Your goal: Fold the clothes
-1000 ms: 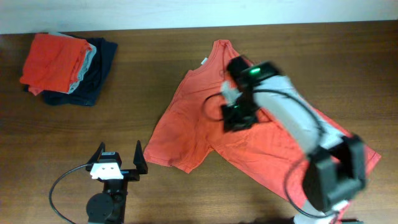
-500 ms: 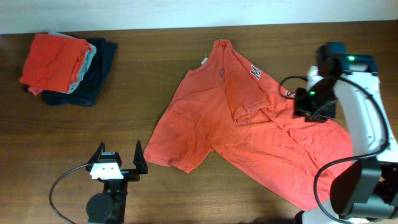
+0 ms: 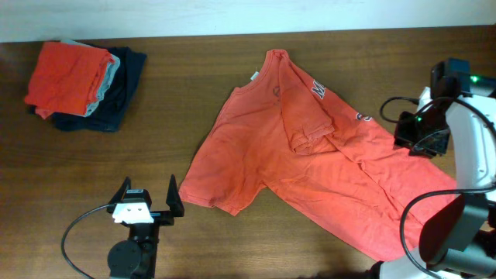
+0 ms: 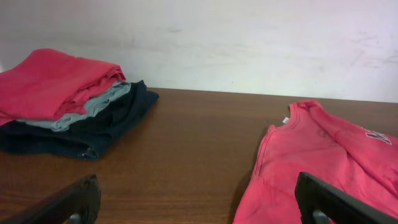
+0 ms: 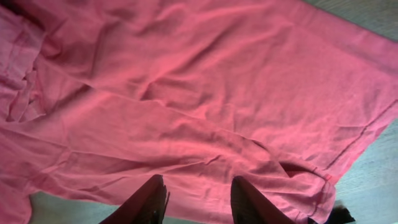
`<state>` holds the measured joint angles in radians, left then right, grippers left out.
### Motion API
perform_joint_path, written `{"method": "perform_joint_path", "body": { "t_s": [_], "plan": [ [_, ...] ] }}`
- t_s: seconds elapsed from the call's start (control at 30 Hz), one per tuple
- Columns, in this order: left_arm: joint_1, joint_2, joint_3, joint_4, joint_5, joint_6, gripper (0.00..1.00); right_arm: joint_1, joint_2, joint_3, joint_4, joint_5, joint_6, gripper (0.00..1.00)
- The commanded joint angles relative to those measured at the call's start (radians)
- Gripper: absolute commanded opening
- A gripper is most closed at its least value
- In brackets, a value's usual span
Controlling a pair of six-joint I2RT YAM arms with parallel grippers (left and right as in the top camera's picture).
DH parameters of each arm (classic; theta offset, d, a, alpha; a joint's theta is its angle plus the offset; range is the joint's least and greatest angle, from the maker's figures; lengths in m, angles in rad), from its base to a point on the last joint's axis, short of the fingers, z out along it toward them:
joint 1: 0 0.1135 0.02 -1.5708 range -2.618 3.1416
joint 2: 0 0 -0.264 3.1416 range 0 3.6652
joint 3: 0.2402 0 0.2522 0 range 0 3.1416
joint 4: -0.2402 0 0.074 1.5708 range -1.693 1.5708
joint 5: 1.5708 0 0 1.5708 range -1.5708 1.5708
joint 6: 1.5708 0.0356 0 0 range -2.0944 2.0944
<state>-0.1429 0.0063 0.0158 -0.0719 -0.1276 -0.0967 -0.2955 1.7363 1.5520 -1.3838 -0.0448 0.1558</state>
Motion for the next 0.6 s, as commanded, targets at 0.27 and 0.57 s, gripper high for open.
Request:
{"method": "perform_joint_path", "body": {
  "t_s": [0.27,0.57],
  "plan": [
    [-0.003,-0.001,-0.006,0.0,0.007,0.016,1.0,0.069,-0.01,-0.027,0.082,-0.055,-0.105,0.31],
    [-0.003,-0.001,-0.006,0.0,0.007,0.016,0.99,0.2,0.015,-0.055,0.4,-0.057,-0.139,0.43]
  ]
}}
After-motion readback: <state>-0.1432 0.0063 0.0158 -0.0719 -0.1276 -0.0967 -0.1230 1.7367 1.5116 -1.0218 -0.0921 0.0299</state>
